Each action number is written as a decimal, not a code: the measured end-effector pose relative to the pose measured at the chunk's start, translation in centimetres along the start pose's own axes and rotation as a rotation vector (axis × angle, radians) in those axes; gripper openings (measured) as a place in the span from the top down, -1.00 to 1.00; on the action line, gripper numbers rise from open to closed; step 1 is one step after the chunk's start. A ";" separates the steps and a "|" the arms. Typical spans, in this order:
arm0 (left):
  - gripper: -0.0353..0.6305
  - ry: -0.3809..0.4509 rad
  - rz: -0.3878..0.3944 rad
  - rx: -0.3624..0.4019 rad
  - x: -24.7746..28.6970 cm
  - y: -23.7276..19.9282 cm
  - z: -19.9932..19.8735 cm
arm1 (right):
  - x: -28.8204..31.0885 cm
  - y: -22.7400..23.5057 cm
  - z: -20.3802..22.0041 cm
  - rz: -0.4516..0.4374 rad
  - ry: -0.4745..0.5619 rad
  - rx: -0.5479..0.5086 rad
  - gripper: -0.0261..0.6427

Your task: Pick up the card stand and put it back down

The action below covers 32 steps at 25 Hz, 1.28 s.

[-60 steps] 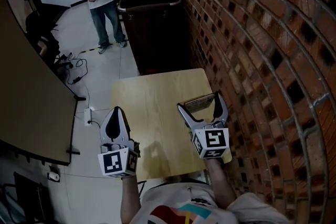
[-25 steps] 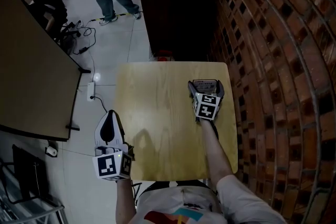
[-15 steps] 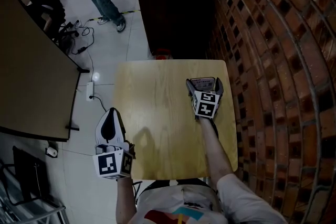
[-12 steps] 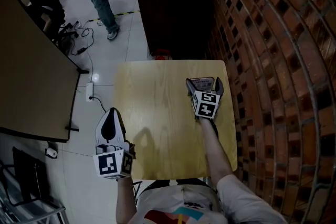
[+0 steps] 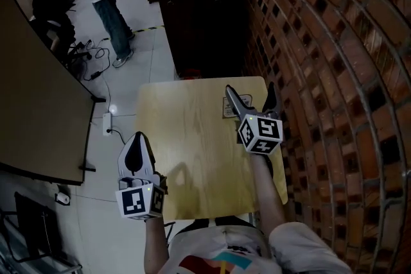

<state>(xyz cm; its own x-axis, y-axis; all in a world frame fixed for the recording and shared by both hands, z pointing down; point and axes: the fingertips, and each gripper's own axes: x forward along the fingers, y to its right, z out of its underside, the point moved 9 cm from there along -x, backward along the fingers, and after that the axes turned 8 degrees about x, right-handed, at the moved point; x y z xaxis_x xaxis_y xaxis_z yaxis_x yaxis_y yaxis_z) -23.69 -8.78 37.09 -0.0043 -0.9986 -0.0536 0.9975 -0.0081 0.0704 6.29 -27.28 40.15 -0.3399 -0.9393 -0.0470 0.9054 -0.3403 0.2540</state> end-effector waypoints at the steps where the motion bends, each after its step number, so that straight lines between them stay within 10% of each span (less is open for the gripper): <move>1: 0.91 0.010 0.004 -0.001 -0.2 0.3 -0.3 | -1.3 -0.6 -1.3 -0.021 0.025 0.002 -0.74; 4: 0.91 0.042 0.029 0.000 -1.0 1.1 -1.1 | -6.2 -2.1 -4.1 -0.072 0.068 0.006 -0.47; 7: 0.91 0.086 0.056 0.030 -2.3 1.9 -2.1 | -12.2 -3.5 -5.8 -0.153 0.135 0.027 0.92; 32: 0.91 0.229 0.160 -0.002 -5.2 5.5 -6.3 | -18.6 -6.6 -6.0 -0.167 0.093 -0.006 0.93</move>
<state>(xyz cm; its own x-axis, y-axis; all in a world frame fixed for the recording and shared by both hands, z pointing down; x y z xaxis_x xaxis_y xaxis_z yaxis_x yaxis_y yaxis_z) -17.75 -3.31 31.50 0.1690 -0.9490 -0.2661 0.9844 0.1489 0.0942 8.15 -7.83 33.51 -0.4612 -0.8695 -0.1769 0.8398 -0.4921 0.2292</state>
